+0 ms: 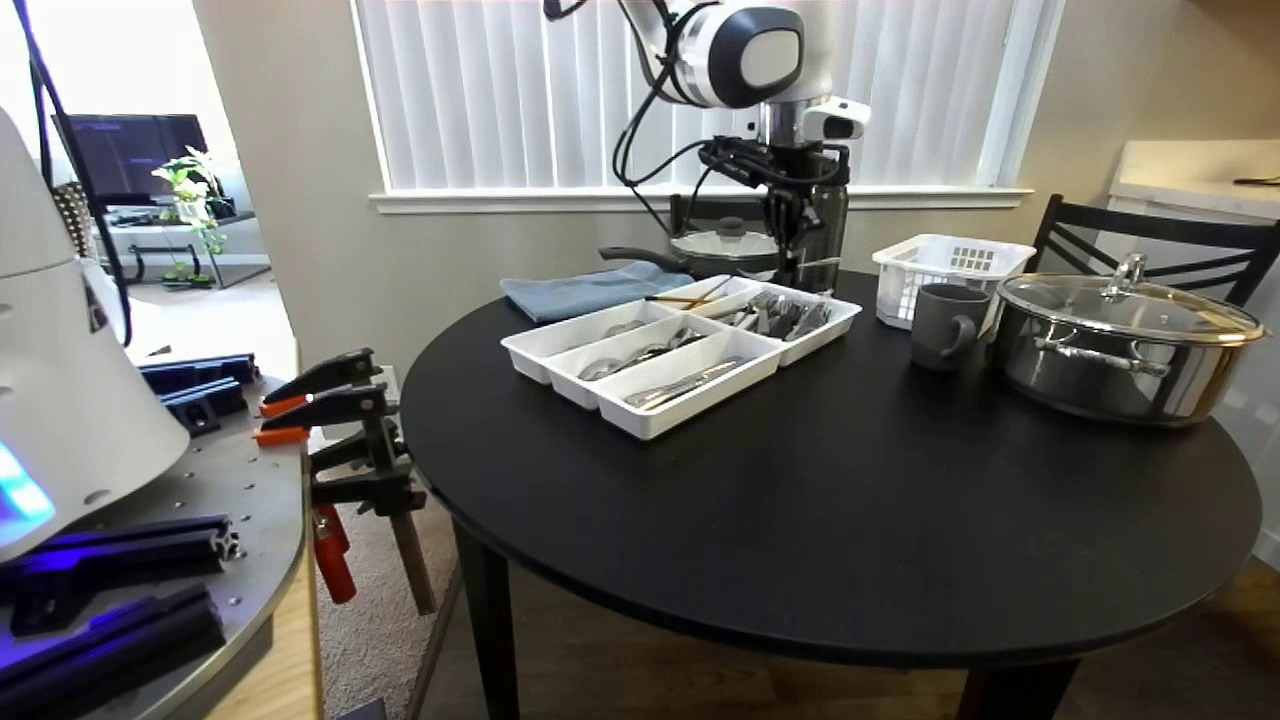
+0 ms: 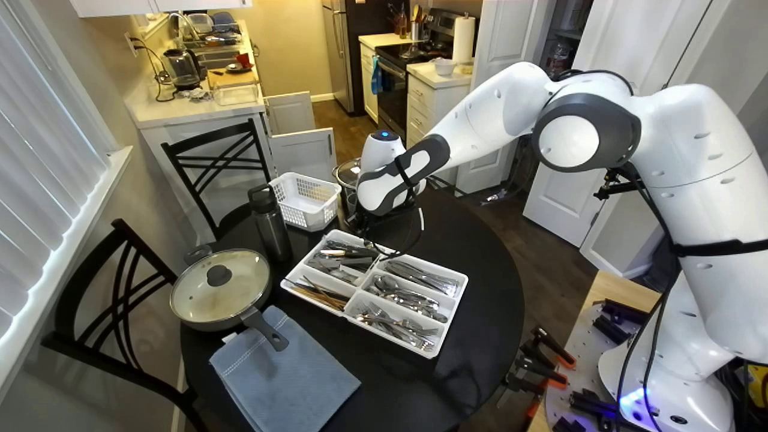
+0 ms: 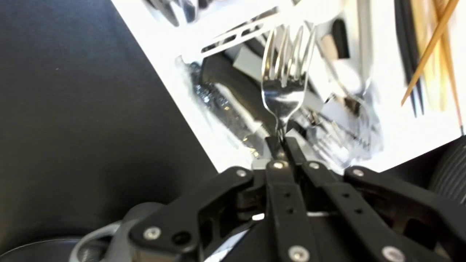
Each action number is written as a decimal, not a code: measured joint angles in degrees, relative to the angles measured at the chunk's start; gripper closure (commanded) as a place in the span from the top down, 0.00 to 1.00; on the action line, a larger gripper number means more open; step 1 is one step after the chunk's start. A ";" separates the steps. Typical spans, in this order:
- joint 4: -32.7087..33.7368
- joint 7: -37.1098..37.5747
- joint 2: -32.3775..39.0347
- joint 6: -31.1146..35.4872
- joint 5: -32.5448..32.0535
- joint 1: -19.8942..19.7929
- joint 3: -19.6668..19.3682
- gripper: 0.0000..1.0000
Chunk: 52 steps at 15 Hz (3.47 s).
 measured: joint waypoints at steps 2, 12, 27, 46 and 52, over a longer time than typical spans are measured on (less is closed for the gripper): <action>-5.53 -4.17 -3.18 1.57 -0.20 0.16 2.46 0.01; -28.77 -27.39 -18.69 -2.81 2.05 -6.06 15.78 0.01; -29.01 -25.29 -17.69 -13.08 2.95 -2.07 11.11 0.01; -22.43 -22.39 -11.13 -11.93 7.03 -1.47 11.93 0.74; -22.43 -22.39 -11.13 -11.93 7.03 -1.46 11.93 0.74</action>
